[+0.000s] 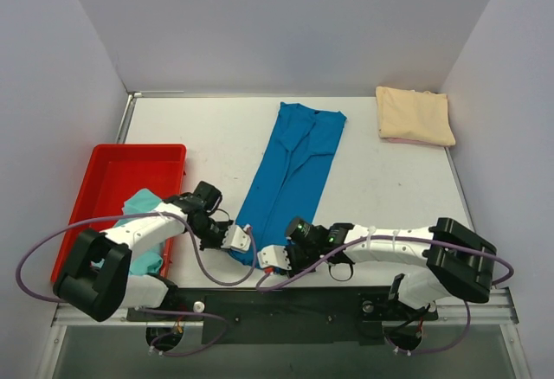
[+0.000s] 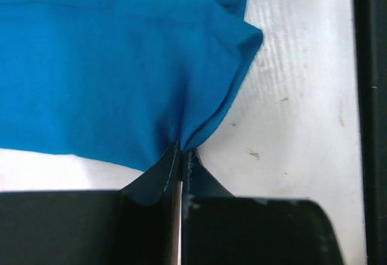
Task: Fold and stack the t-shirts
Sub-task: Grab the bottom of the folded rectangular tshirt with both arms
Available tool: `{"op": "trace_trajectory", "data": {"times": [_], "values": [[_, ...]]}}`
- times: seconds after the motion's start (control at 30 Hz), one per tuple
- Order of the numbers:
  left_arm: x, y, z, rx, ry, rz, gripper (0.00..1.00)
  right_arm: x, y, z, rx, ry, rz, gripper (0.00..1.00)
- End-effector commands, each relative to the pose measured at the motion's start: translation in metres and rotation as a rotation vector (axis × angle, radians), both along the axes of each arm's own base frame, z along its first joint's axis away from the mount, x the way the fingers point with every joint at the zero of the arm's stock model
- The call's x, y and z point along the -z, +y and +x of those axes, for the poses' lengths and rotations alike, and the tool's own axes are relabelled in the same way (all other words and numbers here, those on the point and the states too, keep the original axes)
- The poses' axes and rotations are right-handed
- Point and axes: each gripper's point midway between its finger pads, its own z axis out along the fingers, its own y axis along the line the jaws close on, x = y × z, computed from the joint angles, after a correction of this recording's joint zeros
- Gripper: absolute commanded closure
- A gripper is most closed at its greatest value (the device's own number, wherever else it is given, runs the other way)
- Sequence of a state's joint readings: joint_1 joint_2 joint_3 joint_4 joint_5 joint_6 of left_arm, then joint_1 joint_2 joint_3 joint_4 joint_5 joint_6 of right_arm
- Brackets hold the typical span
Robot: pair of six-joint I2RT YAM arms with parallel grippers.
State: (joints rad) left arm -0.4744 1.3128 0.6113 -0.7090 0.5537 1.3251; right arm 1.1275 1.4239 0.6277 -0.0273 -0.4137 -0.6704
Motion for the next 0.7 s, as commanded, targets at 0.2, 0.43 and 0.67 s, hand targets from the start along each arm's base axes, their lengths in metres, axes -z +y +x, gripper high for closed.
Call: {"op": "trace_trajectory", "data": {"times": [0.2, 0.43, 0.67], "values": [[-0.05, -0.023, -0.012, -0.142, 0.132, -0.009, 1.0, -0.05, -0.008, -0.045, 0.037, 0.227, 0.074, 1.0], [-0.102, -0.052, 0.022, -0.193, 0.063, -0.133, 1.0, -0.088, -0.017, -0.001, 0.309, 0.393, 0.221, 1.0], [-0.105, -0.09, 0.106, -0.356, 0.101, -0.083, 1.0, -0.093, -0.047, 0.096, 0.653, 0.339, 0.318, 1.0]]}}
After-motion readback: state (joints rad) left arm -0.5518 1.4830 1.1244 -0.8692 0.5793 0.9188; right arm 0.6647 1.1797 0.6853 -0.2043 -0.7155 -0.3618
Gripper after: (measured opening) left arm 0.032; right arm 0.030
